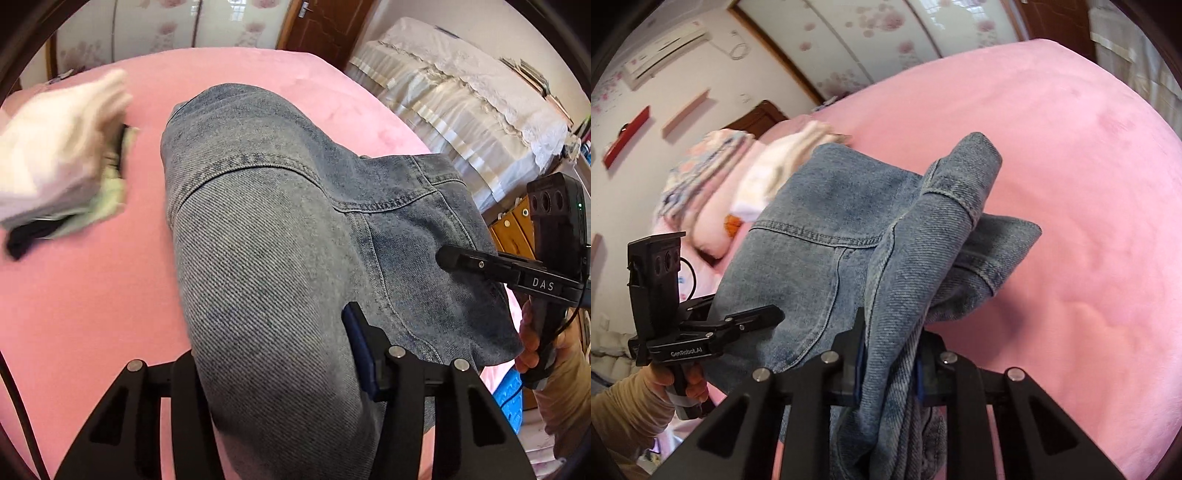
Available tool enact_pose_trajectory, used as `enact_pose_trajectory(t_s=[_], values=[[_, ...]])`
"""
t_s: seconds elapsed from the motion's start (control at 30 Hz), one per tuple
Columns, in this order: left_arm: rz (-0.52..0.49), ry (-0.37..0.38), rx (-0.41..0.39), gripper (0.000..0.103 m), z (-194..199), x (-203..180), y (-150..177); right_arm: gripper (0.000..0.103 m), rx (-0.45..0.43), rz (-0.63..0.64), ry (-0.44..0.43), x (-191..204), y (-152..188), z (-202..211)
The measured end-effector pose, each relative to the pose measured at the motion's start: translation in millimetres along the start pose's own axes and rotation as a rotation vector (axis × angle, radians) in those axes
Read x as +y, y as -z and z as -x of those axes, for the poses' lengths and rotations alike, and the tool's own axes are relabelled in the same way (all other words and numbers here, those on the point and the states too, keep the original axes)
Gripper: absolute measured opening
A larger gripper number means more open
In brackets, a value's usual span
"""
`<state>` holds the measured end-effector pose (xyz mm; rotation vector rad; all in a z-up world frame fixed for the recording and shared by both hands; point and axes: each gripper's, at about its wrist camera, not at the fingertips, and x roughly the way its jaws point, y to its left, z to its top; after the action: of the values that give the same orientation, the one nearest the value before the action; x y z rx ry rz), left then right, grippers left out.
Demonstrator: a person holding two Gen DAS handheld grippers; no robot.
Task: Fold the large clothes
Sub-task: 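Carry the bundle onto the stack of folded clothes and open both tools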
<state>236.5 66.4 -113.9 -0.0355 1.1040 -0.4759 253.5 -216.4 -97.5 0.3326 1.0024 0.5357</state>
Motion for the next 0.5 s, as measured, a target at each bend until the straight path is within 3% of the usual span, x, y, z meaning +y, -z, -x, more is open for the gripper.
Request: enact_pose_trajectory(t_s=[0.13, 0.33, 0.5], values=[[-0.019, -0.054, -0.003, 0.050, 60.9, 47.4, -21.5, 0.019, -0.018, 0.059, -0.070, 65.4, -42.5, -15.7], [-0.042, -0.159, -0.034, 0.050, 132.2, 151.1, -105.1, 0.019, -0.090, 0.094, -0.157, 150.3, -136.3, -69.2], [-0.053, -0.235, -0.058, 0.051, 154.5, 254.3, -185.5, 0.020, -0.163, 0.079, -0.212, 197.3, -223.7, -146.3]])
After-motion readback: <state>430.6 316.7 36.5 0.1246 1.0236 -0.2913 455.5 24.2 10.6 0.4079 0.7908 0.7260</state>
